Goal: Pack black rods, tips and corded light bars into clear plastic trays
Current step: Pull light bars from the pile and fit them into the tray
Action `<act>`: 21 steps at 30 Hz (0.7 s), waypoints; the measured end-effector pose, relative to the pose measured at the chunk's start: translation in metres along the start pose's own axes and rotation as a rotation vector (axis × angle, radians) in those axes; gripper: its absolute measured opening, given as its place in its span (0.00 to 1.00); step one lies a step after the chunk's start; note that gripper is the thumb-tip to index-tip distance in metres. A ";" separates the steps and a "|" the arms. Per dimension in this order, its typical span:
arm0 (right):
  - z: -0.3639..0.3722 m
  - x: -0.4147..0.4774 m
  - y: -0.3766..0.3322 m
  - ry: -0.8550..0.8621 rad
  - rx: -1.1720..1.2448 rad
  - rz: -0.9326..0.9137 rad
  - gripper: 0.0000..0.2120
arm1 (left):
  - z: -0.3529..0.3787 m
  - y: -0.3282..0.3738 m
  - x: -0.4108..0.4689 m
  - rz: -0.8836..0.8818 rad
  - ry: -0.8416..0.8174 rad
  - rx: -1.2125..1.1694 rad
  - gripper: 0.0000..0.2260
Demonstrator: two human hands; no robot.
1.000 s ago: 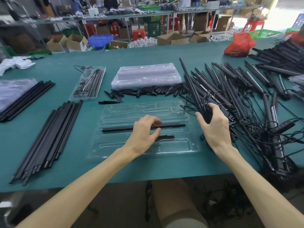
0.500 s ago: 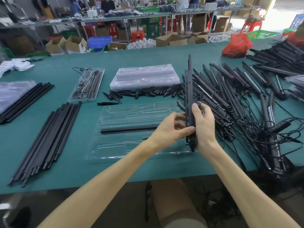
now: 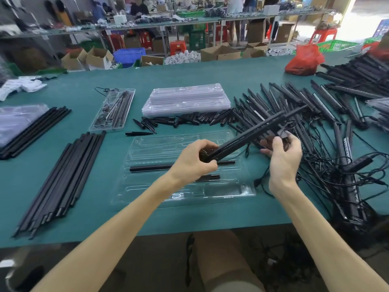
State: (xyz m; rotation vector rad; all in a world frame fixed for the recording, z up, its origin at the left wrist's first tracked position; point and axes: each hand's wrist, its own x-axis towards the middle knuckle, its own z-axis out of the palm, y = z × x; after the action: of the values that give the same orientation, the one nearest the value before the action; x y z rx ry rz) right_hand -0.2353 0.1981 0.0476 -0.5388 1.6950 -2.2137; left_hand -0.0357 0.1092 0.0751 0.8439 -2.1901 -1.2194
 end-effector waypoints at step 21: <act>-0.021 0.016 -0.001 -0.242 -0.894 -0.082 0.32 | -0.082 -0.049 -0.015 0.146 0.238 0.132 0.21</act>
State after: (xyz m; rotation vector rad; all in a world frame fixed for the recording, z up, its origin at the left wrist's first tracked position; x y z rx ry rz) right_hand -0.2590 0.2088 0.0457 -1.0267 2.4790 -1.2426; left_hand 0.0428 0.0539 0.0702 0.8190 -2.1130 -0.8656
